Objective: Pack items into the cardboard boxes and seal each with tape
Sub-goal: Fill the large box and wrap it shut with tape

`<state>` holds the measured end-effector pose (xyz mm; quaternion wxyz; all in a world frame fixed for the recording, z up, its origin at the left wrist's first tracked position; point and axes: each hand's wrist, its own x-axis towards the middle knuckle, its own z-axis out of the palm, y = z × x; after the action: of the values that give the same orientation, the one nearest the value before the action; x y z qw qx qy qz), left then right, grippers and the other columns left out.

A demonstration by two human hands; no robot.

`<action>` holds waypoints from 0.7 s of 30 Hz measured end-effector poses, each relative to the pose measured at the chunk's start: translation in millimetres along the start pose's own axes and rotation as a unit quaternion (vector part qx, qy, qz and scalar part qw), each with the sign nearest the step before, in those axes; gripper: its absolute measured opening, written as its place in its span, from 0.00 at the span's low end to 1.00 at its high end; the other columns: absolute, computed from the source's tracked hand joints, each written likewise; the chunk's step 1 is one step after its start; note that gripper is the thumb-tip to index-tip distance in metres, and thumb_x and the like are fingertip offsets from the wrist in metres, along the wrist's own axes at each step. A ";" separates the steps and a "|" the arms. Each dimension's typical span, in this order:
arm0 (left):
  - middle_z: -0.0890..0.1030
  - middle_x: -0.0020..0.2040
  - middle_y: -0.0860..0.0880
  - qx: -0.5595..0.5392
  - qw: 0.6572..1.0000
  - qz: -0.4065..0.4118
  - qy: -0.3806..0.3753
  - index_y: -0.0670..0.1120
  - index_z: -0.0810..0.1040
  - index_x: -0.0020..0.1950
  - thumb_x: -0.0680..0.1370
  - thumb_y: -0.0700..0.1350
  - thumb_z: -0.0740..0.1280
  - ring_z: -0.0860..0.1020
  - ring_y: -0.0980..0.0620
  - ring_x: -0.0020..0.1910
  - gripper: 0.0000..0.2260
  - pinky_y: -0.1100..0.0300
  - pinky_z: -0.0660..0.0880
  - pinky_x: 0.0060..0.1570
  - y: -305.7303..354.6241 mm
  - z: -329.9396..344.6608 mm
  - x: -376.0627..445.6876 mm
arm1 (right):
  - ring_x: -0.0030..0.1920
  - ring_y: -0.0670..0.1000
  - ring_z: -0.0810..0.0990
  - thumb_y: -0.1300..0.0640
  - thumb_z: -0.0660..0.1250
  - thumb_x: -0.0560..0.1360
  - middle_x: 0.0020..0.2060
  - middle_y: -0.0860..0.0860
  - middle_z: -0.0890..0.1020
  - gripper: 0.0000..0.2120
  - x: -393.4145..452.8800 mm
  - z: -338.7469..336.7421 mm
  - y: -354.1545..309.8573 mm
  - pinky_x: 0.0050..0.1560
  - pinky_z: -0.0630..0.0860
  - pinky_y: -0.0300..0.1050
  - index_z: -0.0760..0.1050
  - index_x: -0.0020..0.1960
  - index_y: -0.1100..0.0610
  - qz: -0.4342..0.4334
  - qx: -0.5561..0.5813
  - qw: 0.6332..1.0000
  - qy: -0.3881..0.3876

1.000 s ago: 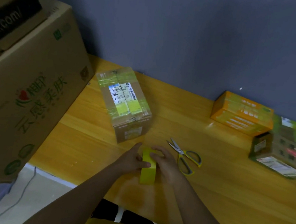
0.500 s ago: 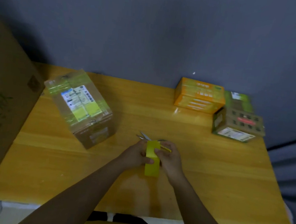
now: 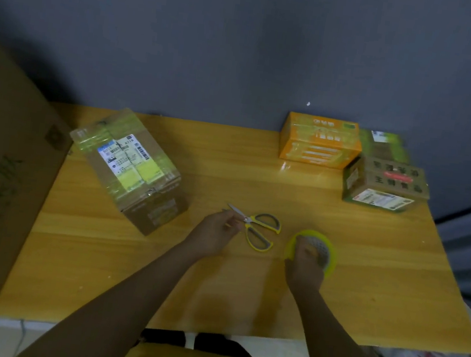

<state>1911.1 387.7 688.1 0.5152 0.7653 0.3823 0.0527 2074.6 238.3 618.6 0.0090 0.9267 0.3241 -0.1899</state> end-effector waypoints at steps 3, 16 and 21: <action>0.79 0.45 0.49 -0.006 0.997 0.015 0.078 0.43 0.78 0.58 0.82 0.42 0.61 0.79 0.54 0.41 0.09 0.61 0.73 0.44 -5.0 -26.9 -10.5 | 0.57 0.65 0.74 0.56 0.72 0.70 0.56 0.61 0.76 0.26 -1.4 8.5 -30.8 0.54 0.72 0.56 0.70 0.66 0.60 -0.067 0.024 0.991 0.115; 0.64 0.76 0.46 0.236 0.953 0.053 0.184 0.45 0.69 0.73 0.81 0.47 0.51 0.56 0.45 0.77 0.21 0.55 0.51 0.73 -77.4 -197.4 13.2 | 0.53 0.52 0.77 0.61 0.67 0.77 0.60 0.56 0.76 0.18 -43.5 0.7 -262.8 0.44 0.74 0.44 0.66 0.63 0.52 0.093 0.767 0.594 -0.222; 0.44 0.79 0.53 0.301 0.951 0.049 0.055 0.55 0.54 0.78 0.84 0.54 0.49 0.37 0.52 0.77 0.22 0.50 0.36 0.73 -95.9 -211.4 24.2 | 0.37 0.48 0.80 0.68 0.65 0.77 0.42 0.57 0.81 0.21 -51.2 24.6 -275.1 0.39 0.79 0.40 0.65 0.68 0.57 0.104 0.826 0.536 -0.143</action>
<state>1776.9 578.3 699.1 0.2354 0.8986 0.3703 0.0022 1863.2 421.5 643.4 -0.6944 0.5102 -0.0807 -0.5009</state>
